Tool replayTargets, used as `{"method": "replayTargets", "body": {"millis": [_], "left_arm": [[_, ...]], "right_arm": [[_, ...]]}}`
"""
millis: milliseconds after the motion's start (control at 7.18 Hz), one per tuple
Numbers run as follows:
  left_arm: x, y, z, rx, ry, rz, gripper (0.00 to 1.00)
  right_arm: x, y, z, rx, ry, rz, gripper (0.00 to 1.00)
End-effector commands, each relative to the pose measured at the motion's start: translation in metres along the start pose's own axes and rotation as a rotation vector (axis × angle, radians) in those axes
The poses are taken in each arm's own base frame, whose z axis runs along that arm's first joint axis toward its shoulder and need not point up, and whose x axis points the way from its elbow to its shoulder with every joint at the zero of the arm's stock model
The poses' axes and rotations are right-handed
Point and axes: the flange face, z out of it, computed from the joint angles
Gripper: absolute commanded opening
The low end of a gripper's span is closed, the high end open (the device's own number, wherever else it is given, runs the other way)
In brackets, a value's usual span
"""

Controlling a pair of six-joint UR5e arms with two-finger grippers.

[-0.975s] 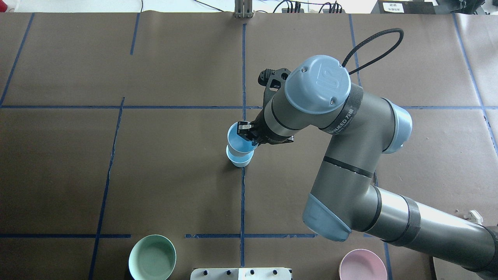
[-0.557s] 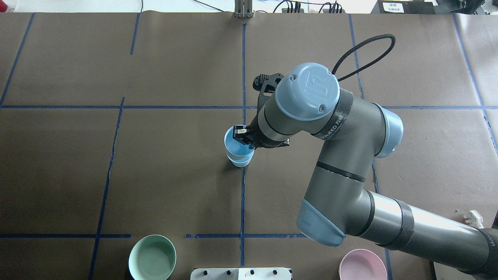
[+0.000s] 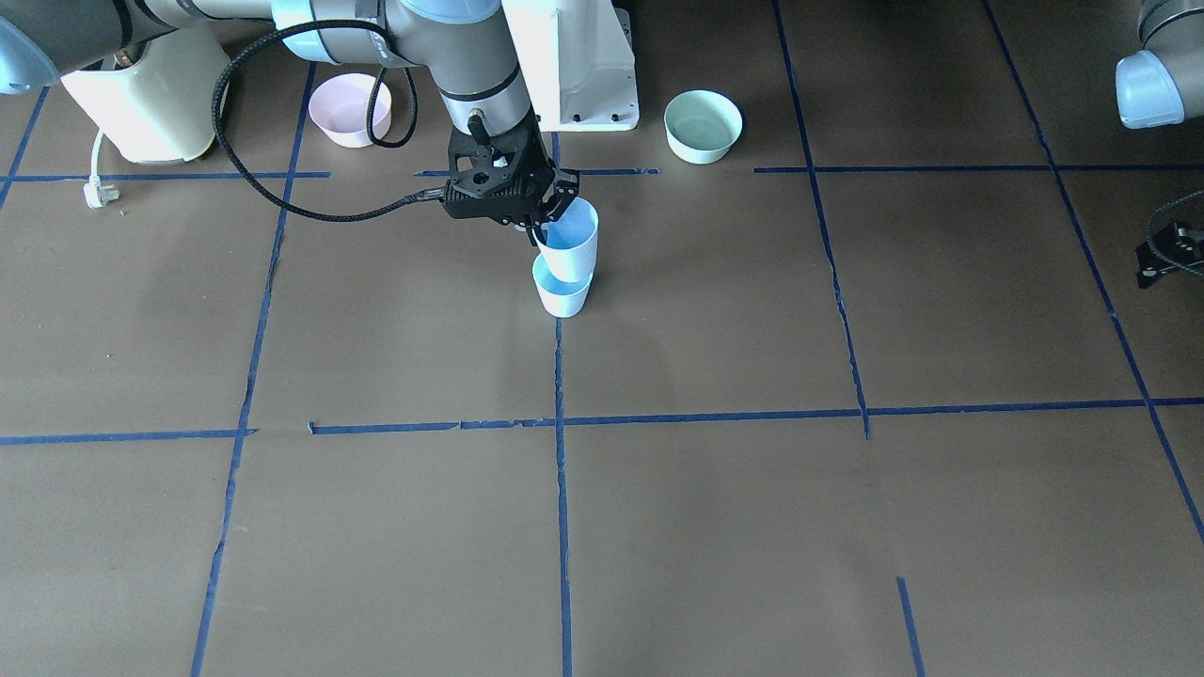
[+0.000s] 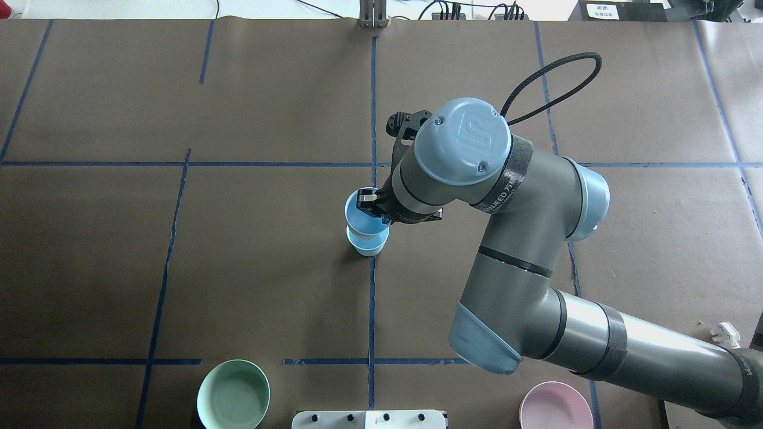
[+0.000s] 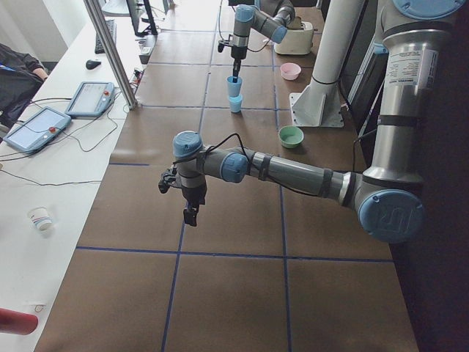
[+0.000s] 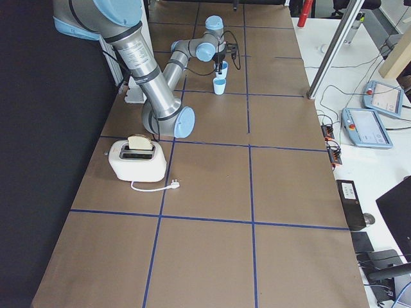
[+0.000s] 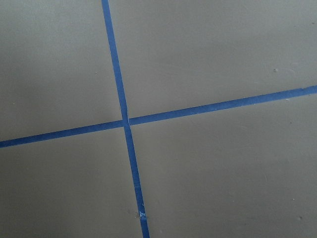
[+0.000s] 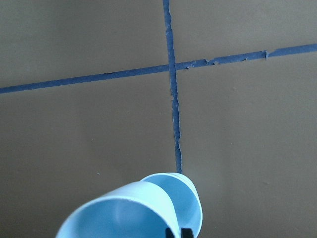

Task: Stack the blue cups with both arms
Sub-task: 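Release the cup from the right gripper and raise it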

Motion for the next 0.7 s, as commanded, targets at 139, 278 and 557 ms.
{"method": "replayTargets", "body": {"millis": [139,278,557], "left_arm": [[-0.0004,0.0002,0.0006,-0.001,0.0,-0.002,1.0],[0.0,0.0002,0.0,0.0,0.0,-0.001,1.0],[0.0005,-0.0005,-0.0006,0.001,0.0,0.0,1.0]], "right_arm": [[0.0012,-0.0006,0.0031,-0.002,0.006,0.002,0.03],[0.003,-0.0006,0.0044,-0.003,0.011,0.003,0.08],[0.0065,-0.0012,0.0063,-0.006,0.016,0.006,0.55]]}}
